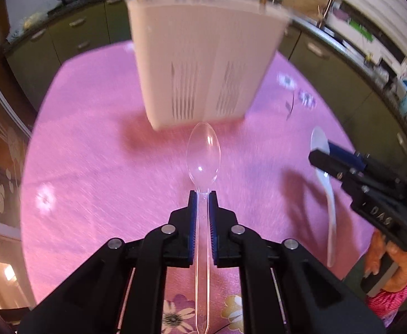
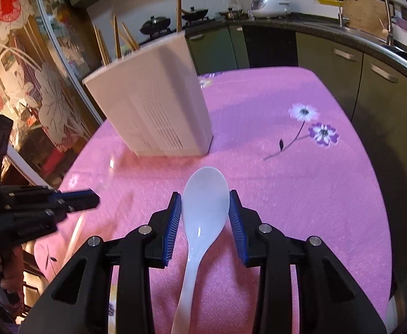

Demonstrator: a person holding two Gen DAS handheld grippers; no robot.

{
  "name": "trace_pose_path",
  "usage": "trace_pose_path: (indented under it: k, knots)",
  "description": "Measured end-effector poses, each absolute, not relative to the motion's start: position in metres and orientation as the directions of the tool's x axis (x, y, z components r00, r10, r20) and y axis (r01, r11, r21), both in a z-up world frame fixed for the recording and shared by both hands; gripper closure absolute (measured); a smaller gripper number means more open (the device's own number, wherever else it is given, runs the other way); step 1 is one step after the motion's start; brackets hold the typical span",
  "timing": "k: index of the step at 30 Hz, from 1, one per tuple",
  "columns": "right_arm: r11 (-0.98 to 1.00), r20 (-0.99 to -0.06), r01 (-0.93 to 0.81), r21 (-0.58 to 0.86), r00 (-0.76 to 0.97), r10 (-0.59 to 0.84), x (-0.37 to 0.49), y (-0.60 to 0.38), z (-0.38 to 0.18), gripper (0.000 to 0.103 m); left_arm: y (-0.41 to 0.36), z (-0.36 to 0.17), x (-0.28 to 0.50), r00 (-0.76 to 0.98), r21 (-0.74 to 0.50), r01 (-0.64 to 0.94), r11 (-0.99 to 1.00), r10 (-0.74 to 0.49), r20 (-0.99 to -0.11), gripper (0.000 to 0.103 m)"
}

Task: Organize utensils
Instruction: 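Lift the clear spoon into the white holder and open the left tool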

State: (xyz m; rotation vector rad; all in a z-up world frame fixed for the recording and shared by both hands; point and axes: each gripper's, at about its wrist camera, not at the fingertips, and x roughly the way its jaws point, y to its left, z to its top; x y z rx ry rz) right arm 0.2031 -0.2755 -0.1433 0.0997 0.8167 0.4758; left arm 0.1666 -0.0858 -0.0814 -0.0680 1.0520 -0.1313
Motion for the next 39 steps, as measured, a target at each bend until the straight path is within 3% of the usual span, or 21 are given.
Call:
trace_pose_path:
  k: [8,18,29,39]
  knots:
    - [0.873,-0.596,-0.409,0.267,0.642,0.483,0.197,-0.269,-0.100,0.068,-0.064,-0.006,0.172,0.637,-0.194,0.086,0.977,-0.203,-0.743,0.095]
    - [0.859,-0.576,-0.435,0.271,0.641,0.507,0.189,-0.261,-0.086,0.068,-0.069,0.085,0.187,0.884,-0.208,0.123,0.970,-0.202,-0.422,0.095]
    - [0.857,-0.566,-0.430,0.284,0.646,0.512,0.191,-0.273,-0.087,0.068,-0.080,0.096,0.234,0.953,-0.113,0.083,0.990,-0.112,-0.280,0.095]
    - [0.856,-0.559,-0.427,0.290,0.650,0.514,0.192,-0.276,-0.083,0.068,-0.078,0.068,0.275,0.964,-0.076,0.039,0.996,-0.058,-0.259,0.095]
